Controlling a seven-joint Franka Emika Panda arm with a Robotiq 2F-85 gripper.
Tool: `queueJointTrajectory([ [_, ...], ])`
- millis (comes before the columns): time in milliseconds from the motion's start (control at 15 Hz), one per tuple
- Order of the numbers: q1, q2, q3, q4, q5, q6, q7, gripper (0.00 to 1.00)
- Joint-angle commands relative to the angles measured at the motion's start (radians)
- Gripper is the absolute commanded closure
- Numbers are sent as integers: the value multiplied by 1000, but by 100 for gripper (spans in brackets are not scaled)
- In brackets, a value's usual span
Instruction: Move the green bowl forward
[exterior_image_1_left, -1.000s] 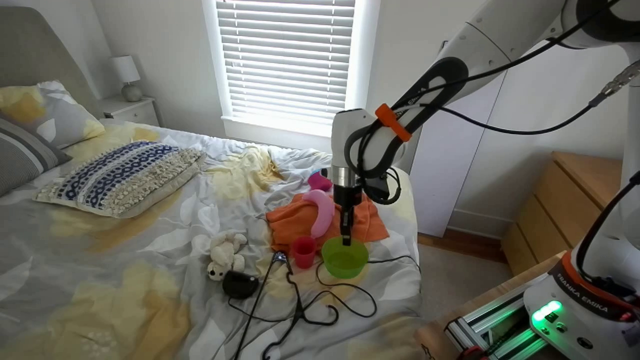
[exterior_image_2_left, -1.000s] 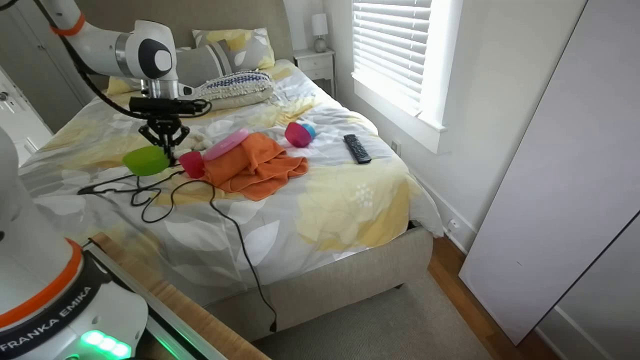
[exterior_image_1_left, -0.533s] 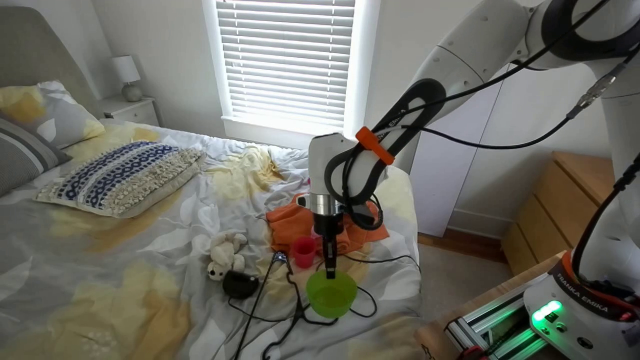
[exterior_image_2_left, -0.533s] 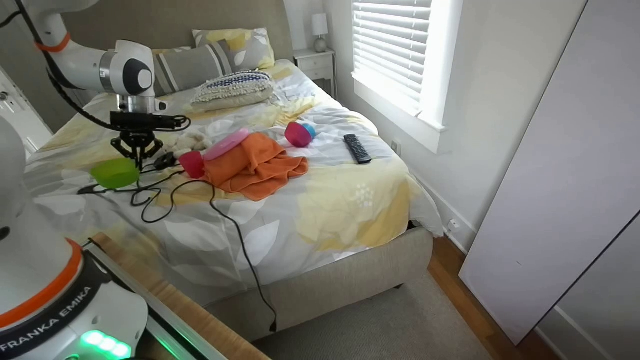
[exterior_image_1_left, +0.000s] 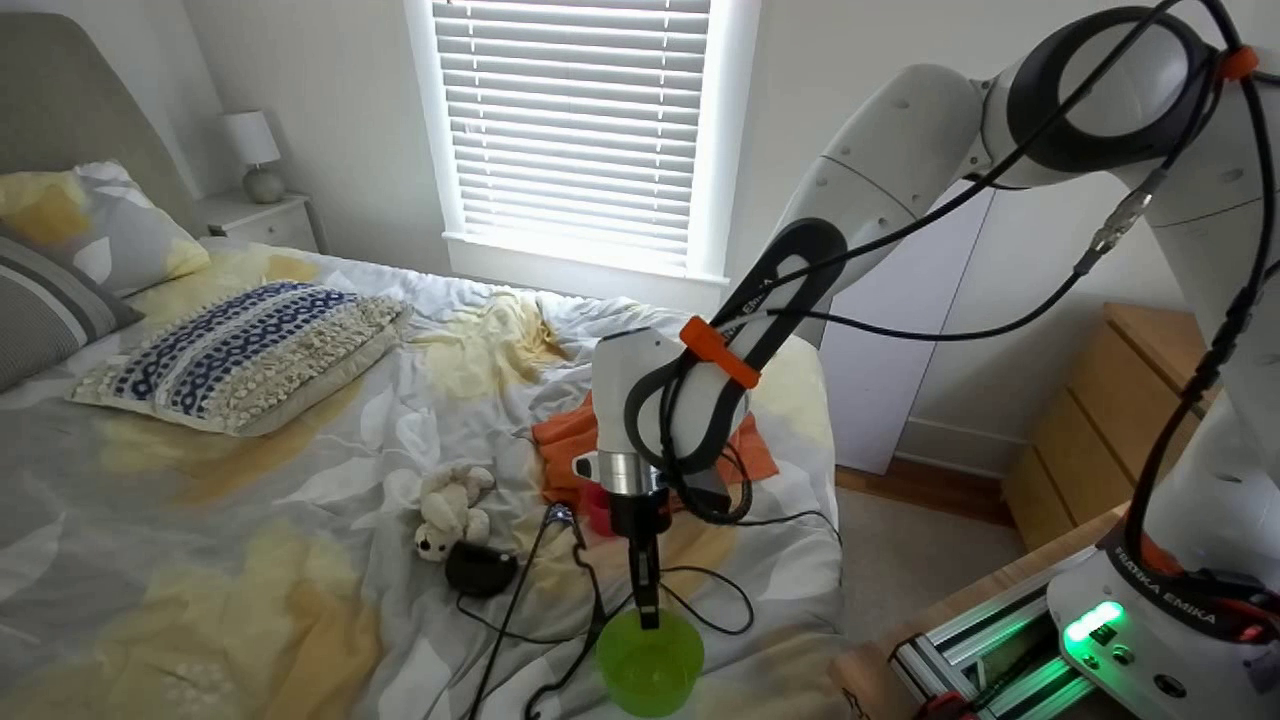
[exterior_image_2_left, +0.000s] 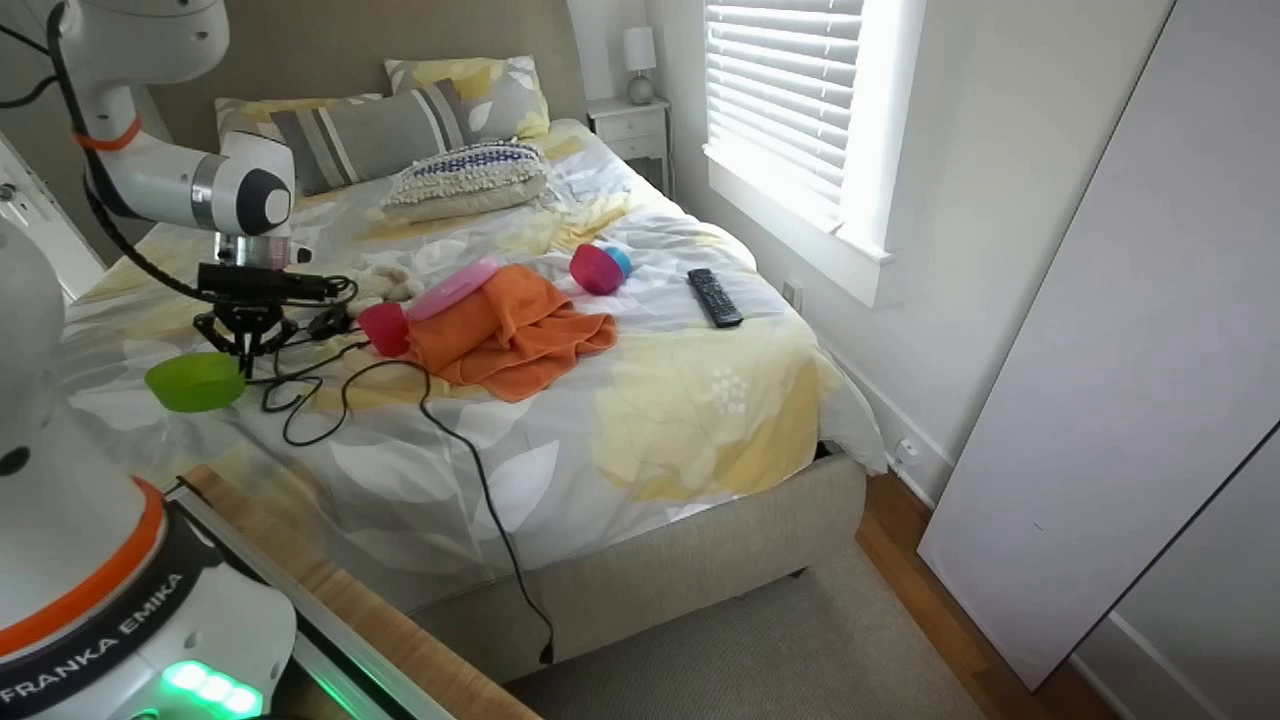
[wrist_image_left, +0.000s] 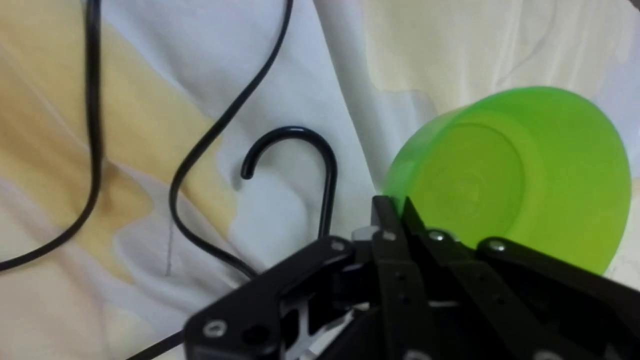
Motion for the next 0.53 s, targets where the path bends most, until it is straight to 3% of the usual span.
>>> queueJointTrajectory([
  [0,26,88,10,64,-1,6,29,99],
  [267,46,131,-5,105,-17,3,56,99],
  [333,36,139,6,109,-13,2,40,72],
  [467,40,122,-4,99,-19,4,62,66],
])
